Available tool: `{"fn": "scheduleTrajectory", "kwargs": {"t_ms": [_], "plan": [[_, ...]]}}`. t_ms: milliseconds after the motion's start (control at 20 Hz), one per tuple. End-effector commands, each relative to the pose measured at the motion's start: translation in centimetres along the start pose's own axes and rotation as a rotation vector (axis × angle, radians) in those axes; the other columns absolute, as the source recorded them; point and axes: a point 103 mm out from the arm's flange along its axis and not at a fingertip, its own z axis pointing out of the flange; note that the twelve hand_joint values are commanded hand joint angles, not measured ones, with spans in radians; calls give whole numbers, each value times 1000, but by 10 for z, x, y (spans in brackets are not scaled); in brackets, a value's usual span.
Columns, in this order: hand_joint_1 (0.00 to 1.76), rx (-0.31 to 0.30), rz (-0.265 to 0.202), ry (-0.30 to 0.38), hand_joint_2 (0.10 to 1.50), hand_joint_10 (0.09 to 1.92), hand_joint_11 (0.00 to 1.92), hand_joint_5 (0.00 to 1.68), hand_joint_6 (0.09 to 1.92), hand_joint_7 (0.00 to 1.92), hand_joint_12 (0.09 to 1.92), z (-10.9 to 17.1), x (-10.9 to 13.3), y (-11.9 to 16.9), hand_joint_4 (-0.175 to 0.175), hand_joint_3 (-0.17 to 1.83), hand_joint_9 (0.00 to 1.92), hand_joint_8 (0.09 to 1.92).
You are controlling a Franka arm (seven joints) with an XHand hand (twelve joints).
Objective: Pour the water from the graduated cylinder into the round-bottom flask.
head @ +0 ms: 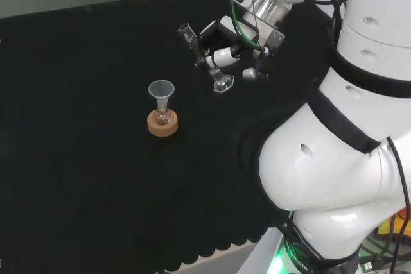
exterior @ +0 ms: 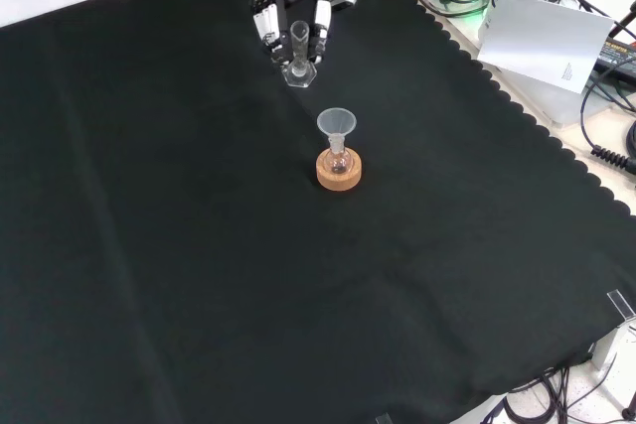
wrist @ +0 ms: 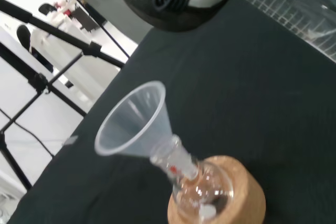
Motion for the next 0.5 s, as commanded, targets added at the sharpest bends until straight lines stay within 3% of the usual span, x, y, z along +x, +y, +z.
{"fn": "scheduleTrajectory", "kwargs": {"t_ms": [50, 500], "plan": [[1321, 79, 12, -65, 1020, 87, 1399, 1490, 87, 1568, 617, 4, 15, -26, -175, -175, 1746, 87], [1321, 209, 52, -242, 1020, 87, 1401, 1491, 87, 1568, 614, 13, 18, -38, -175, -175, 1753, 87]]}}
